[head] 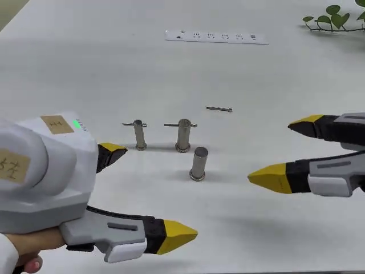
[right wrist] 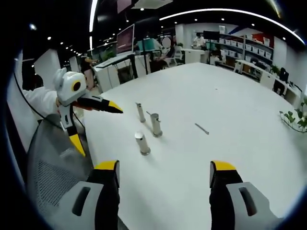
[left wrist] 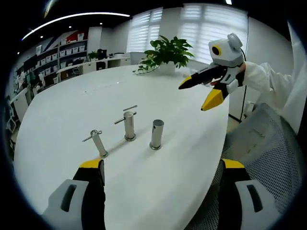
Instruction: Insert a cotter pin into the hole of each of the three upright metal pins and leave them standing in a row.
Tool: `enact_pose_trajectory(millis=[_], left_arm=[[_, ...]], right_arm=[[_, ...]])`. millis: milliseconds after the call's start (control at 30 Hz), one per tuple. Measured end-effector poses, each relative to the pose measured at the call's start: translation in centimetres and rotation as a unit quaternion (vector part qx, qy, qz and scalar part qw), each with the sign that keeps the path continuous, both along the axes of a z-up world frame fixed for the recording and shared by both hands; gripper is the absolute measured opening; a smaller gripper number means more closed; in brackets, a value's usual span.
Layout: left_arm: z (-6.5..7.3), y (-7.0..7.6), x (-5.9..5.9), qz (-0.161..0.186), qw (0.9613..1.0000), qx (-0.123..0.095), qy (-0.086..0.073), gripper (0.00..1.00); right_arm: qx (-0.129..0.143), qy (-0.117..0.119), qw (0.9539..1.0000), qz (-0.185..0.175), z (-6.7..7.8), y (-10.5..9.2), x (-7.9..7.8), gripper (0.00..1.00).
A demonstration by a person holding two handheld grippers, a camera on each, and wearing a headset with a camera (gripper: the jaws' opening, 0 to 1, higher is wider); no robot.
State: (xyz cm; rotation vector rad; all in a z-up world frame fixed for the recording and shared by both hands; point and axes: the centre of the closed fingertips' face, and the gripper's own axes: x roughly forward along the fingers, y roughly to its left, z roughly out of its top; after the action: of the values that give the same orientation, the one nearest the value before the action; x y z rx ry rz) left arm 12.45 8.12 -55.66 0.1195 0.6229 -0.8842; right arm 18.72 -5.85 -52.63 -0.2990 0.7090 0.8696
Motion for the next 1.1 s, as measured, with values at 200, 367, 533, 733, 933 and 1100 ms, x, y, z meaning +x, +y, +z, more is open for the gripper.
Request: enact_pose_trajectory(millis=[200, 367, 533, 733, 933, 1100], left_arm=[[0.0, 0.0, -0.1, 0.007, 1.0, -0.005, 0.003, 0.99], [1.6, -0.6, 0.1, 0.016, 0.9987, -0.048, 0.003, 0.99], [2.6, -0.3, 0.6, 0.024, 0.9982, -0.054, -0.009, 0.96], [3.2, 0.2, 0.7, 0.034, 0.9975, -0.061, -0.008, 0.96], [3.9, 0.7, 0.8, 0.043, 0.9973, -0.059, -0.011, 0.95], [4.6, 1.1, 0.9, 0.056, 0.9959, -0.07, -0.013, 0.95]], right_arm=[[-0.044, -0.014, 0.9986, 0.025, 0.6, -0.2, 2.5, 0.72], [-0.104, 0.001, 0.993, 0.056, 0.1, -0.8, 4.9, 0.62], [-0.125, -0.005, 0.9892, 0.077, 0.0, -0.1, 7.2, 0.6], [-0.154, -0.004, 0.9808, 0.12, -1.1, 1.0, 8.9, 0.55], [-0.183, 0.016, 0.9712, 0.151, -3.2, 1.6, 9.8, 0.47], [-0.203, 0.013, 0.9629, 0.177, -4.5, 2.3, 11.1, 0.41]])
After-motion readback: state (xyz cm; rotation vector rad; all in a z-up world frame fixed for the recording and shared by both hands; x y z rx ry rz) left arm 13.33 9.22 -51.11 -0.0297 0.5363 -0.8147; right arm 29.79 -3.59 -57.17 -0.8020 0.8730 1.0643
